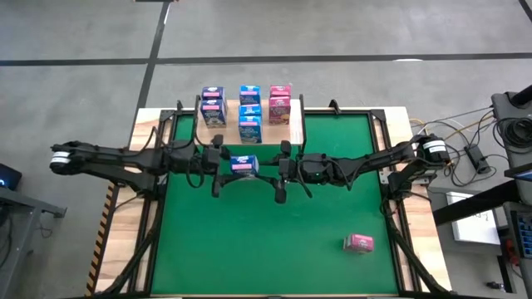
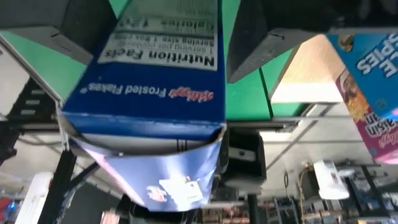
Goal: Stack cereal on shelf
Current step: Put the blue cereal box on the shelf aligned with the other blue boxes
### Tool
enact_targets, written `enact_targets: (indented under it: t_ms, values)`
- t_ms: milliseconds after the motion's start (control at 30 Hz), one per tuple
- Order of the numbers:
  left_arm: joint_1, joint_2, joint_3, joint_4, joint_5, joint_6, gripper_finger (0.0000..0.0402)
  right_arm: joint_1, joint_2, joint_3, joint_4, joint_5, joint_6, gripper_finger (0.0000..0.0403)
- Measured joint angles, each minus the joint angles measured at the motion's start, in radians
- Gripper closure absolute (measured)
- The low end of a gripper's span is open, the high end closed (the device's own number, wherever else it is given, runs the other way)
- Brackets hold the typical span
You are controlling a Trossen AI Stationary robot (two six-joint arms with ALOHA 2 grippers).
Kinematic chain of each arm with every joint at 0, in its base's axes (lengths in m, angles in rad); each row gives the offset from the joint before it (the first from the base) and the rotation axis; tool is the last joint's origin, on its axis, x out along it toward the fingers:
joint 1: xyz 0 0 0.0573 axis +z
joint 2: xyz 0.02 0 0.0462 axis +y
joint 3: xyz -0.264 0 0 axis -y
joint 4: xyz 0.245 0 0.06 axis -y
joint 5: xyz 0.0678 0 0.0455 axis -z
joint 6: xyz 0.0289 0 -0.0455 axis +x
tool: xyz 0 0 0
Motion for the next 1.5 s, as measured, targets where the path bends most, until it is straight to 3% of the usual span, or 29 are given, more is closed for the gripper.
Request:
enact_targets:
  t_ms: [333, 533, 700, 1000, 1500]
  values:
    - [0.000, -0.017, 0.210, -0.457, -0.001, -0.013, 0.0137, 0.000, -0.019, 0.000, -0.086, 0.000, -0.015, 0.0236]
    - [-0.001, 0.012, 0.416, -0.769, -0.002, -0.070, 0.0137, 0.000, -0.019, 0.048, -0.311, 0.001, -0.018, 0.0236]
    - [-0.003, 0.073, 0.484, -0.747, -0.002, -0.012, 0.0137, 0.000, -0.019, 0.060, -0.365, 0.001, -0.018, 0.0236]
    - [-0.004, 0.199, 0.486, -0.700, -0.020, 0.023, 0.0137, -0.001, -0.018, 0.059, -0.365, 0.002, -0.019, 0.0236]
    - [-0.005, 0.238, 0.485, -0.713, -0.054, 0.011, 0.0149, -0.007, -0.017, 0.058, -0.362, 0.003, -0.011, 0.0236]
